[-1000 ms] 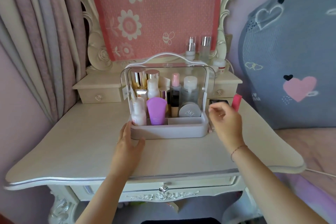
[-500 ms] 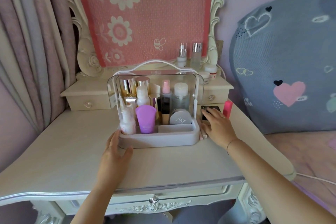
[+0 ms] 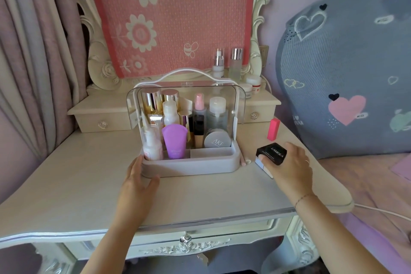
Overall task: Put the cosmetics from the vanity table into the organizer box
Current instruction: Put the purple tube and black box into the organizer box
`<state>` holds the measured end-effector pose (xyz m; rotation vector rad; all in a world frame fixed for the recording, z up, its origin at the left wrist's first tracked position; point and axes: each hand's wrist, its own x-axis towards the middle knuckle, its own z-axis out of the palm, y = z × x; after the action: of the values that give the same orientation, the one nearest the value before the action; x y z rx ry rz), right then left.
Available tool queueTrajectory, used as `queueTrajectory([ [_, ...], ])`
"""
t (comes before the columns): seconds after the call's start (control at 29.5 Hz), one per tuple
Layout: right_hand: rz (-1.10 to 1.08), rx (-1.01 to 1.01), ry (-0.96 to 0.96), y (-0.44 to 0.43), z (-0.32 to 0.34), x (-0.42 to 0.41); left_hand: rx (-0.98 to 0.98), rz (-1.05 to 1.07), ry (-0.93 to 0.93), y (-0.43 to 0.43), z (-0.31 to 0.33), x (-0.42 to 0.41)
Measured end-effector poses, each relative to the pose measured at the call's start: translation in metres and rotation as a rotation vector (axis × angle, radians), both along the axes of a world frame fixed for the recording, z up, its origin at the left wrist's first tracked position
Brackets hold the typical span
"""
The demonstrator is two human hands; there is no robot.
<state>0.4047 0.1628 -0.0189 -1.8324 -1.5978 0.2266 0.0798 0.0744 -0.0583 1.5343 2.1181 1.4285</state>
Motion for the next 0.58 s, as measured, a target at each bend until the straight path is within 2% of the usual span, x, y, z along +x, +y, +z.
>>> queueTrajectory([
  [0.07,-0.007,-0.101,0.007,-0.001,0.000,-0.001,-0.001,0.007,-0.015,-0.001,0.003,0.002],
  [0.17,0.032,-0.083,0.117,-0.007,0.005,0.002,0.035,0.058,-0.026,-0.007,0.012,0.008],
  [0.27,0.173,0.097,0.194,-0.020,0.006,0.002,0.280,0.137,0.057,-0.023,0.023,0.026],
  [0.34,0.313,0.287,0.225,-0.032,0.008,-0.009,0.401,0.031,0.111,-0.033,0.032,0.051],
  [0.37,0.385,0.372,0.222,-0.037,0.010,-0.017,0.372,-0.064,0.075,-0.033,0.038,0.065],
  [0.44,0.519,0.481,0.161,-0.039,0.013,-0.035,0.175,-0.263,-0.091,-0.024,0.047,0.094],
  [0.51,0.601,0.527,0.106,-0.038,0.017,-0.051,-0.044,-0.406,-0.285,-0.008,0.055,0.113],
  [0.58,0.650,0.533,0.079,-0.037,0.020,-0.062,-0.114,-0.489,-0.441,0.009,0.059,0.121],
])
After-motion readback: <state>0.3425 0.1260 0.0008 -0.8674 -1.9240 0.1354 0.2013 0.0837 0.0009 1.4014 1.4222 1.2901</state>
